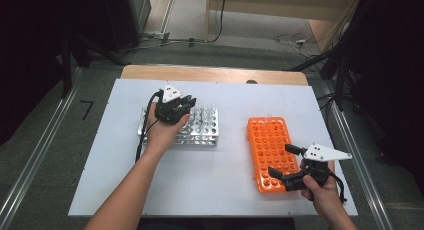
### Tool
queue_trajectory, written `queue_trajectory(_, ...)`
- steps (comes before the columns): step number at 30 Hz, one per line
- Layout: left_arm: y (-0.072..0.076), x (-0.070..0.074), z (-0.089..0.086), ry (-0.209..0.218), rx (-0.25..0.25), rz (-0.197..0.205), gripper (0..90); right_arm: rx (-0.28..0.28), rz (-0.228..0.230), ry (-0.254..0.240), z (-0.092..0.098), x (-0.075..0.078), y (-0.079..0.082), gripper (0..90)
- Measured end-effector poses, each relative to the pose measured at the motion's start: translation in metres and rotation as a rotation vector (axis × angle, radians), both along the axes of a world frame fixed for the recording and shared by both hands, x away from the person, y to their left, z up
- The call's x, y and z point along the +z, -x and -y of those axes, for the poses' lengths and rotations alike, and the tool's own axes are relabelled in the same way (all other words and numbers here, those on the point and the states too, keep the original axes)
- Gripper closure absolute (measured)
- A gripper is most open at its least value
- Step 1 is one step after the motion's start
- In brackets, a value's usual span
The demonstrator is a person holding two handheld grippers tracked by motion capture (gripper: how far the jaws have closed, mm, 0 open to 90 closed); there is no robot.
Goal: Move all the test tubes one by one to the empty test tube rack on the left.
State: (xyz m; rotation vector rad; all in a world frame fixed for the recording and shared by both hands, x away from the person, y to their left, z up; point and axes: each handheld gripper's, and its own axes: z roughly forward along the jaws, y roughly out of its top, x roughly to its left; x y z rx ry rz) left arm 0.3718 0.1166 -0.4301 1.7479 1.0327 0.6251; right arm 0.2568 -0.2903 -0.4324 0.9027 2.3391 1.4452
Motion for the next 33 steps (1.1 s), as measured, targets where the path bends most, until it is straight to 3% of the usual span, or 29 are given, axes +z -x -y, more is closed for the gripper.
queue_trajectory(15, -0.001, 0.0, -0.002, 0.026, -0.013, -0.031, 71.6, -0.002, -0.002, 0.003, -0.001, -0.001, 0.0, 0.0)
queue_trajectory(22, 0.003, 0.004, -0.005, 0.041, -0.02, -0.037, 65.2, -0.003, -0.002, 0.003, -0.001, -0.002, -0.001, 0.0)
queue_trajectory(28, 0.012, 0.013, -0.009, 0.074, -0.027, -0.023, 50.8, 0.007, -0.001, 0.002, -0.003, -0.002, -0.003, 0.0)
queue_trajectory(33, 0.025, 0.019, -0.012, 0.106, -0.035, -0.01, 31.6, 0.004, -0.003, -0.005, -0.005, 0.0, -0.006, 0.0)
